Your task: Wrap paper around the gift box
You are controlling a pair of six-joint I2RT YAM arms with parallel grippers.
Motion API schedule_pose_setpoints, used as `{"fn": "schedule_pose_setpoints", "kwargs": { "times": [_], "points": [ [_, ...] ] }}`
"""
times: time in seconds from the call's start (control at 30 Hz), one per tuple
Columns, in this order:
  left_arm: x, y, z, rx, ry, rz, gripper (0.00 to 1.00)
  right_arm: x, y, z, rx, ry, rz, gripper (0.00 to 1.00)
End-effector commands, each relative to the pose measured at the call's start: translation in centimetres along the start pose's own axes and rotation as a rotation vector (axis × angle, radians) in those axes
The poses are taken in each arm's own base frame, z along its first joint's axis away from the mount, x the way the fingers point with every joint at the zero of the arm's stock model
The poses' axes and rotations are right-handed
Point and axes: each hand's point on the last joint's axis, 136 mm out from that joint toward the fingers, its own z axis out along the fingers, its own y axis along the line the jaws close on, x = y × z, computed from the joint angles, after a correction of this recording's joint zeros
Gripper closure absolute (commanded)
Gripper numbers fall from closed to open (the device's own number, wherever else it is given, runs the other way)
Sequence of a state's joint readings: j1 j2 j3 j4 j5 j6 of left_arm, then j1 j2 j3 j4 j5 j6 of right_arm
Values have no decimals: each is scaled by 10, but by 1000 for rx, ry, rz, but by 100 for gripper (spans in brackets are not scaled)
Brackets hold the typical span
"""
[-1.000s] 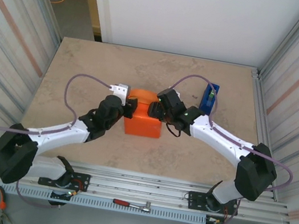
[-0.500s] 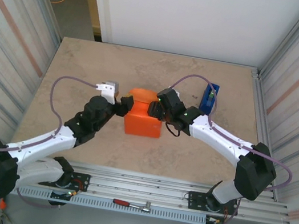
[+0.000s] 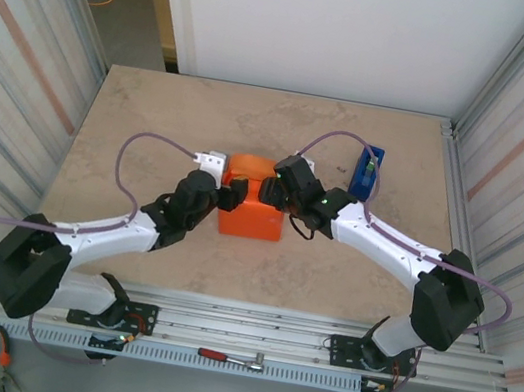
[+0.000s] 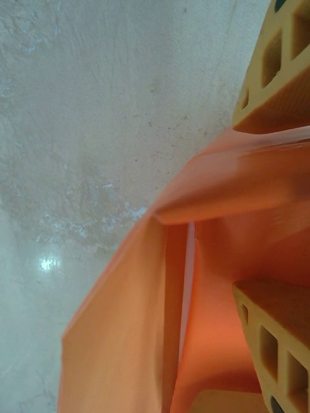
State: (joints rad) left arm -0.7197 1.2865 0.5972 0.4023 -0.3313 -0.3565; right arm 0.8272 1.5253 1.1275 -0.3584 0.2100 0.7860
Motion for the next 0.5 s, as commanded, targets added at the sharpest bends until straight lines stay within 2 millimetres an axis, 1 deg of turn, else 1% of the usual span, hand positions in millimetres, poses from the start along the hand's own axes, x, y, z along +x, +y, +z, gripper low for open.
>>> {"fn": "schedule_pose_setpoints", "kwargs": {
  "times": [0.0, 0.07, 0.13, 0.33, 0.47],
  "points": [
    [-12, 1, 7, -40, -35, 19, 32, 48, -25, 11, 95, 152, -43, 40],
    [-8, 3, 10, -57, -23, 27, 32, 45, -23, 9, 90, 149, -49, 40],
    [-3, 5, 10, -71, -15, 31, 33, 39, -20, 4, 85, 138, -57, 39],
    [6, 9, 8, -109, -2, 36, 35, 6, -11, -23, 56, 67, -68, 32],
    [10, 9, 7, -125, 3, 45, 36, -7, -10, -35, 42, 38, -63, 32]
  ]
}}
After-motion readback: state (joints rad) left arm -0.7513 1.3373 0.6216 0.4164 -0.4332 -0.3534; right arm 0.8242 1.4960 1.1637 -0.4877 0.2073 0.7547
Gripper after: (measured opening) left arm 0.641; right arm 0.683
